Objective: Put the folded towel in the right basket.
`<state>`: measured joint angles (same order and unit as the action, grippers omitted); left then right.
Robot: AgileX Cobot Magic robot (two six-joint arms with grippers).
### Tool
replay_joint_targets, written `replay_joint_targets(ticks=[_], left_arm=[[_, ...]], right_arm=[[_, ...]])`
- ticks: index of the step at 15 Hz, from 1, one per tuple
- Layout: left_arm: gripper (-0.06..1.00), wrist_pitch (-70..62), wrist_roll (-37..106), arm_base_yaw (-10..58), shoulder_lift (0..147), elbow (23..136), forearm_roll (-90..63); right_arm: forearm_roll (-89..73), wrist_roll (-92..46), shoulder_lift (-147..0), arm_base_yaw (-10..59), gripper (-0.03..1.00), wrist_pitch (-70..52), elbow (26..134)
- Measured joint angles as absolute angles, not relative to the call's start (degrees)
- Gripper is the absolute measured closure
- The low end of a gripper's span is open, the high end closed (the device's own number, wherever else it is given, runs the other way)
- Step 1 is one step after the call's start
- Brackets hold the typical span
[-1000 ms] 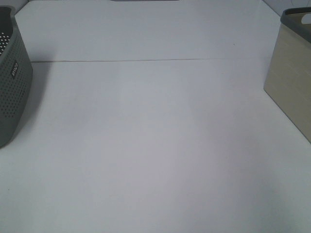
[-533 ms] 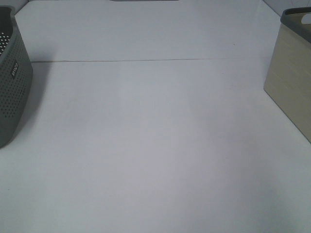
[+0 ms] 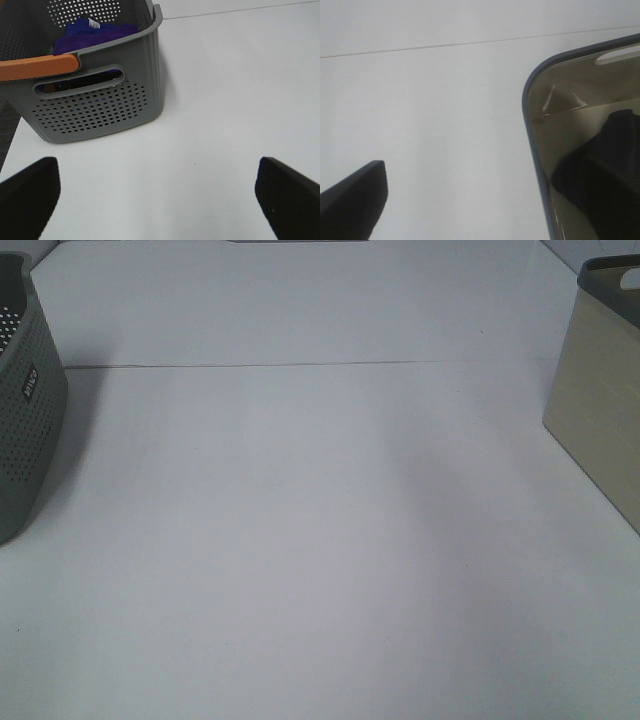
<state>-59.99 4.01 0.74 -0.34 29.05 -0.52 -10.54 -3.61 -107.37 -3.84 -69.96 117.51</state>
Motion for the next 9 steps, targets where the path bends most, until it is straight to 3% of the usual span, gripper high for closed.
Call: replay_joint_targets(ticks=[3,4,5,9], left_arm=[[-0.04,-59.99,4.01,0.74,-0.34,29.05,-0.52],[-0.04,-59.99,4.01,0.74,-0.34,29.05,-0.52],[-0.04,-59.99,4.01,0.74,-0.34,29.05,-0.52],[-0.04,-59.99,4.01,0.74,-0.34,29.05,-0.52]], right_arm=[[-10.31,-3.67,-101.87,-3.72,-0.02,-69.84,110.29],[-9.45,-3.84,-97.23,-3.72,-0.02,-69.73,104.22],[-7.91,-4.30,-84.97,-3.72,-0.02,-69.44,89.44],[-7.51,-5.50,-57.75,-3.72,-0.02,-69.56,63.31]])
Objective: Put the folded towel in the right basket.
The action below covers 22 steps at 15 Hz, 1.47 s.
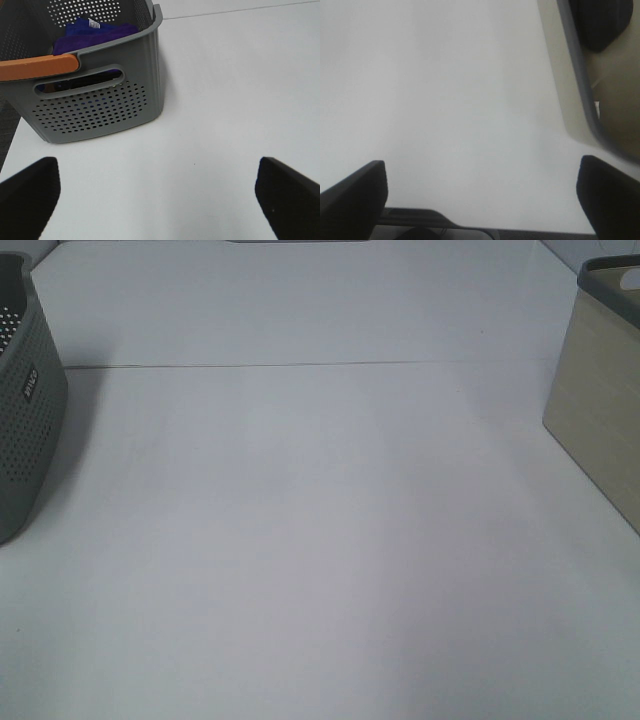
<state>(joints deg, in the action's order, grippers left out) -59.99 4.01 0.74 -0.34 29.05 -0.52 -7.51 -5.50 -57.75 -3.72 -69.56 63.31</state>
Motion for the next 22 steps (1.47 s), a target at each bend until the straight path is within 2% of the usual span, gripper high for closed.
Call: replay_joint_targets(ticks=[3,8,13,19,22], left_arm=[[-0.04,-59.99,4.01,0.74,-0.34,29.05,-0.52],[-0.04,-59.99,4.01,0.74,-0.34,29.05,-0.52],[-0.04,-59.99,4.01,0.74,-0.34,29.05,-0.52],[-0.04,-59.99,4.01,0.74,-0.34,29.05,-0.52],[-0.04,-59.99,4.01,0.74,-0.34,29.05,-0.52]], right_arm=[[-6.93,-5.50,-33.75,-3.72,-0.02,-69.96,47.90],[-5.16,-9.85,-1.55,-3.72,-0.02,-68.07,34.61],[-4.70,-8.14,0.23,-2.64,-0.02,-63.14,26.93],[-3.72,-6.82,0.23,-2.35,-0.02,-63.25,26.36],[-4.07,-6.82,0.23,1.15,-0.02,-63.25,26.36]])
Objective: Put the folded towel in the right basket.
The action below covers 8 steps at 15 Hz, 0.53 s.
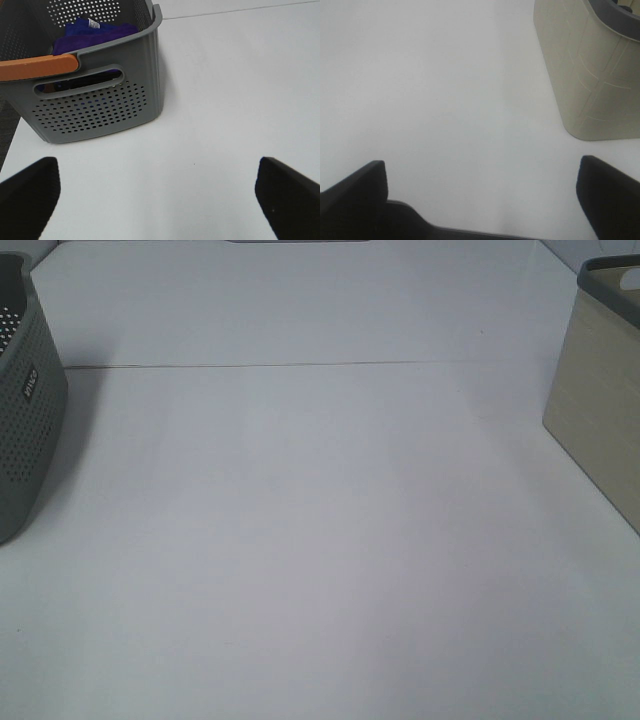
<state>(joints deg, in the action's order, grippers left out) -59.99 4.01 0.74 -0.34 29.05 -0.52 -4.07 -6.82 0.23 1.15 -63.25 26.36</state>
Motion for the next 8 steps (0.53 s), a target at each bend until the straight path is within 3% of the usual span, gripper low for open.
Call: replay_joint_targets(ticks=[8], left_arm=[[-0.04,-59.99,4.01,0.74,-0.34,29.05,-0.52]], right_arm=[[-4.07,-6.47,0.23,1.49,-0.02,-63.25,26.36]])
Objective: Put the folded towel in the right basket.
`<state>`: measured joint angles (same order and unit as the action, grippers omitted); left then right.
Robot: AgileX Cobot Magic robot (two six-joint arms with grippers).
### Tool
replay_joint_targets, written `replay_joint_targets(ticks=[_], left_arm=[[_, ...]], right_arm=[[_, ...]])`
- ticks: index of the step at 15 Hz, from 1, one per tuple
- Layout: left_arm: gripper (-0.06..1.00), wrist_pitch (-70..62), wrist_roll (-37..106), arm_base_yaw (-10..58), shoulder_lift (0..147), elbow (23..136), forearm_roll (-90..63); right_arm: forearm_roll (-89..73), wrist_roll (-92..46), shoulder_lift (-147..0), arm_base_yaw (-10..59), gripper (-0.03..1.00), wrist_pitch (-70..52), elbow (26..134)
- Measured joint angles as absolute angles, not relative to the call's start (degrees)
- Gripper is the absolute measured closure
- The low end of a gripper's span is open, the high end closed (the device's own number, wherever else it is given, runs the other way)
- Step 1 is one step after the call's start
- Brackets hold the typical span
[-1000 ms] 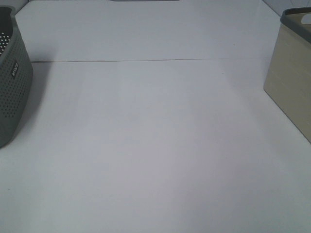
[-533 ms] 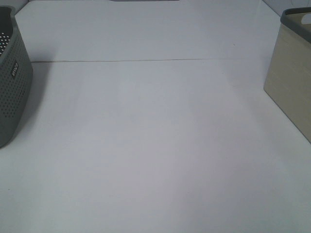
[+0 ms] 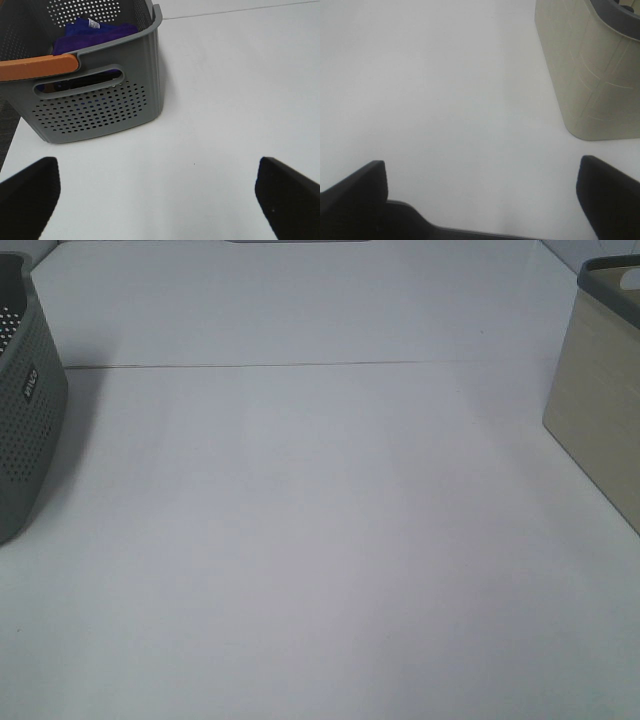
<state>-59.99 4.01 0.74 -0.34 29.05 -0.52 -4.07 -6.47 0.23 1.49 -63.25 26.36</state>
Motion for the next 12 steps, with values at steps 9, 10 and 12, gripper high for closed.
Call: replay_joint_targets(ticks=[9,10,12], left_arm=[[-0.04,-59.99,4.01,0.74,-0.34,29.05,-0.52],[-0.04,-59.99,4.01,0.74,-0.34,29.05,-0.52],[-0.04,-59.99,4.01,0.74,-0.34,29.05,-0.52]], right_arm=[[-4.07,-6.47,0.23,1.49,-0.02,-63.20,26.01],[-4.07,-6.47,0.23,1.49,-0.02,-63.20,26.01],[-4.07,-6.47,0.23,1.49,-0.02,-63.20,26.01]])
